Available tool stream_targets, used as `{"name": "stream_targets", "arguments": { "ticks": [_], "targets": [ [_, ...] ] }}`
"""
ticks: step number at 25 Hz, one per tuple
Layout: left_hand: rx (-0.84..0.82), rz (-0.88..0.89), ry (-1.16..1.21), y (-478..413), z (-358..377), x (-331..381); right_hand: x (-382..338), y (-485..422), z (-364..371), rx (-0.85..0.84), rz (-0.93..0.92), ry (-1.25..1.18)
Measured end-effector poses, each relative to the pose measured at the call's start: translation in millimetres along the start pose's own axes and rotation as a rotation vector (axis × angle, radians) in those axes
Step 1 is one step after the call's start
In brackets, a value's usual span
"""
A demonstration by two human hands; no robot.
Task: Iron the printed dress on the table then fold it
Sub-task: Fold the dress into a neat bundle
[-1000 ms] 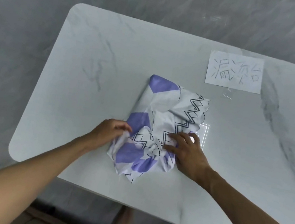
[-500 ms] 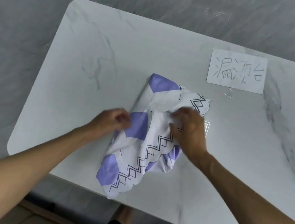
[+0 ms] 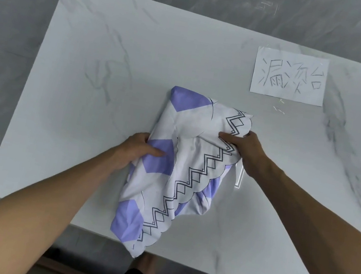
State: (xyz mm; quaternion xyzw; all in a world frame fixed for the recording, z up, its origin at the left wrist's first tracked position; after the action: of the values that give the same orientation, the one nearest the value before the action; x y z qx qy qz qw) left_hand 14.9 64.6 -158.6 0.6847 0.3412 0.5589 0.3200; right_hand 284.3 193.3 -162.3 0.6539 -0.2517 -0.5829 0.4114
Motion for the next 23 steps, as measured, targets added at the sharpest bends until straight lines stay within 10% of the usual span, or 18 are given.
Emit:
{"name": "stream_targets", "arguments": {
  "ticks": [12, 19, 23],
  "targets": [
    [-0.025, 0.33, 0.729, 22, -28, 151, -144, 82, -9, -0.004, -0.643, 0.231],
    [0.024, 0.472, -0.239, 46, -7, 125, -59, 108, -16, 0.004, -1.134, 1.174],
    [0.062, 0.427, -0.634, 50, 53, 38, 21, 86, -26, -0.09, -0.959, 1.392]
  ]
}}
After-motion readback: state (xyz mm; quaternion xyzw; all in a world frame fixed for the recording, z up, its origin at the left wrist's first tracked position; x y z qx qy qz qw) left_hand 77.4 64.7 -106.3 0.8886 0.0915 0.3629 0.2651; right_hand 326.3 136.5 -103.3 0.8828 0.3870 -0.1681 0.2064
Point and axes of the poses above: each hand's wrist, its own y-axis away from the middle knuckle, its own z-axis out of the palm, x = y × z, the point moved 7 cm from there along -y, towards the middle knuckle, and after that the axes turned 4 degrees about z, right-handed, at the moved point
